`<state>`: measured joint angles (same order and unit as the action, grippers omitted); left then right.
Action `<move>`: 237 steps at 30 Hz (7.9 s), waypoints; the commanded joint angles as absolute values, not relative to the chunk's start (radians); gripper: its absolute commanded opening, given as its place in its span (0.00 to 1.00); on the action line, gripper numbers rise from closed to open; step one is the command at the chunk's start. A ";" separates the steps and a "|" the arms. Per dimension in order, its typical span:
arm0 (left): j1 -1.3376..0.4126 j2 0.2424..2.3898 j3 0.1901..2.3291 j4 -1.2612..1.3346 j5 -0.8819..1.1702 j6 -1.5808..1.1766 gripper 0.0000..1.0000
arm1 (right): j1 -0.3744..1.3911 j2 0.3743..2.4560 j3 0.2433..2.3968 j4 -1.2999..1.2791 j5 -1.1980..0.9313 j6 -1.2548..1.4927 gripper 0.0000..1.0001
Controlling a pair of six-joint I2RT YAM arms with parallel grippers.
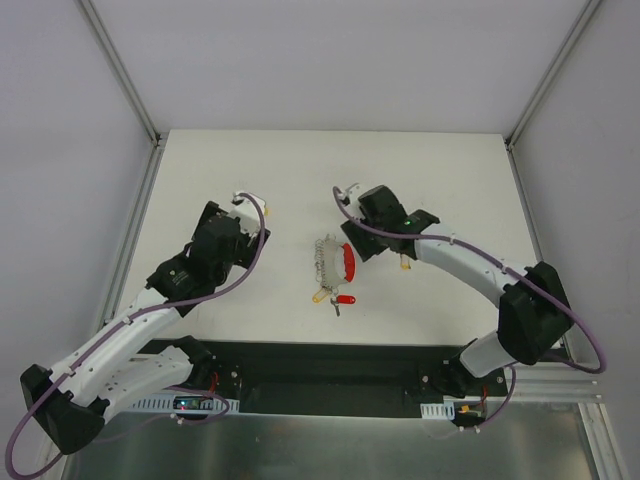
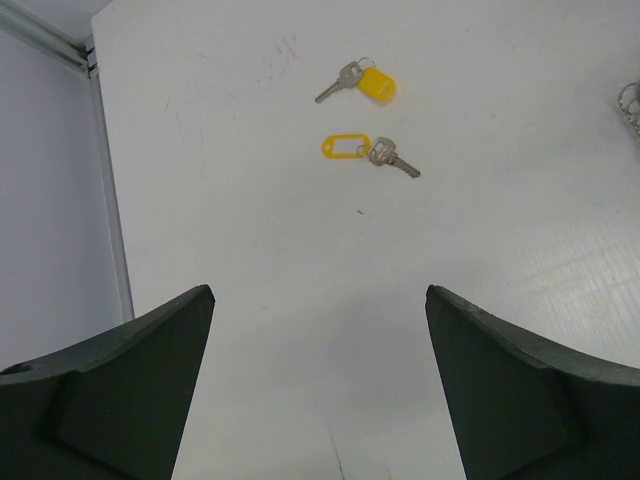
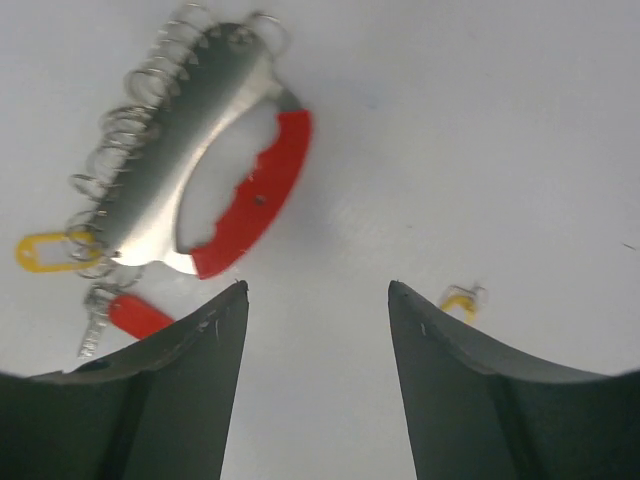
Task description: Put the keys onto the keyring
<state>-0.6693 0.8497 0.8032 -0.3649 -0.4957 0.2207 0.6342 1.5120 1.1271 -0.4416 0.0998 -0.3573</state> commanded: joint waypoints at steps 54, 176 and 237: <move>-0.568 0.834 0.810 -0.362 -0.477 0.169 0.88 | 0.707 1.700 1.095 -0.270 0.067 -0.009 0.46; -0.568 0.824 0.808 -0.362 -0.503 0.167 0.89 | 0.933 1.873 1.183 -0.100 0.186 -0.353 0.29; -0.563 0.577 0.709 -0.206 0.236 0.262 0.99 | 0.871 1.477 1.275 -0.437 -0.544 -0.592 0.01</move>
<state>-0.5739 0.5793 0.7200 -0.2653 -0.0246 0.2192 0.8753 1.5356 1.2266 -0.4099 -0.4141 -0.5224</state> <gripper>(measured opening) 0.990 0.033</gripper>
